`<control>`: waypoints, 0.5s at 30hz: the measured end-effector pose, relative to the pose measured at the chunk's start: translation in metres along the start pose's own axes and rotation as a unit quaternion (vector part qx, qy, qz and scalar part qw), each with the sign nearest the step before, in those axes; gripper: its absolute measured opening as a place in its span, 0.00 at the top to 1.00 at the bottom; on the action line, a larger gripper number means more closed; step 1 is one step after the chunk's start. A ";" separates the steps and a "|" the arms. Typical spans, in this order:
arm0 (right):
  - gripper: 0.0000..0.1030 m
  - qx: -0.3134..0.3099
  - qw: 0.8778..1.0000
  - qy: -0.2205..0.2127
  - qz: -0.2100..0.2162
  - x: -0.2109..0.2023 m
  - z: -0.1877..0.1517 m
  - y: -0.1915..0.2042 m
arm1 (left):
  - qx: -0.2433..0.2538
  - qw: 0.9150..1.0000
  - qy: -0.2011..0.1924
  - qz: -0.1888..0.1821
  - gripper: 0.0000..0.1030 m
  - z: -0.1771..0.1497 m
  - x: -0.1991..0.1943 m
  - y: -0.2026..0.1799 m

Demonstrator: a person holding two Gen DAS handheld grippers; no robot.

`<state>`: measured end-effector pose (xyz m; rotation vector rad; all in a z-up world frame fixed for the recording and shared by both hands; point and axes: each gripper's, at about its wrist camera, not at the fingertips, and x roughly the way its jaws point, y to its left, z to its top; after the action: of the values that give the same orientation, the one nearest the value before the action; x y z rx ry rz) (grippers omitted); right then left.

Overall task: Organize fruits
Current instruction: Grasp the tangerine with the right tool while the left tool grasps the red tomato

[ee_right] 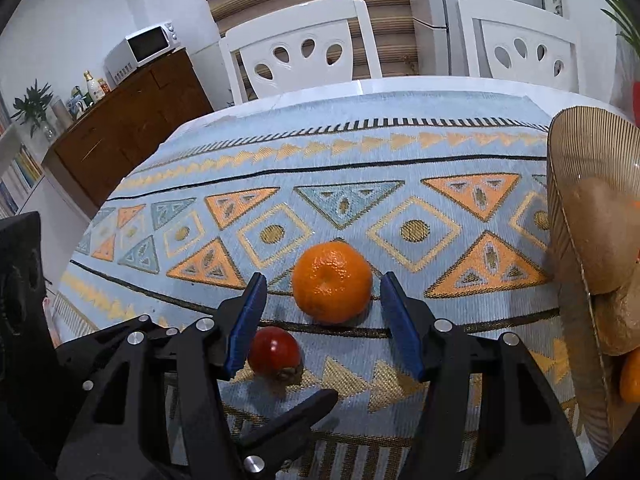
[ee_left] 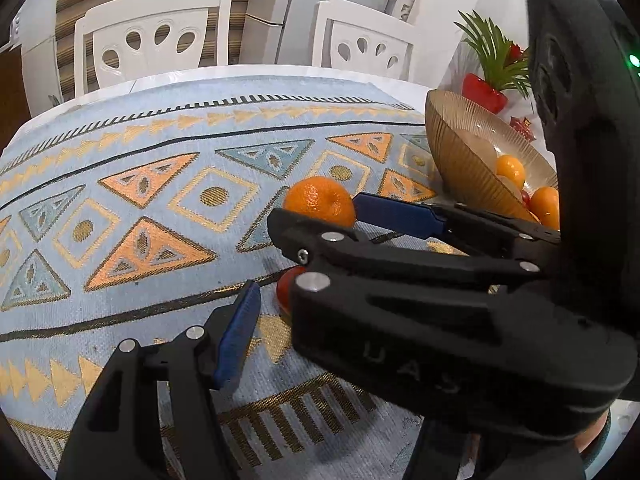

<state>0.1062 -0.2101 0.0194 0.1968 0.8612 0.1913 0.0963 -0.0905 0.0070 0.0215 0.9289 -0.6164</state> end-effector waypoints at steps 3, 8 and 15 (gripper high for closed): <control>0.41 0.006 1.000 0.004 0.002 0.001 0.001 -0.003 | -0.002 1.000 -0.001 -0.003 0.41 -0.001 -0.001 0.000; 0.41 0.007 1.000 0.009 0.004 0.003 0.001 -0.005 | -0.002 1.000 -0.001 -0.004 0.44 -0.002 -0.002 0.001; 0.52 0.002 1.000 0.019 0.005 0.007 0.001 -0.004 | 0.001 1.000 0.000 0.001 0.48 -0.003 -0.002 -0.001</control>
<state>0.1119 -0.2126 0.0138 0.2013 0.8977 0.2039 0.0931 -0.0893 0.0068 0.0238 0.9284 -0.6156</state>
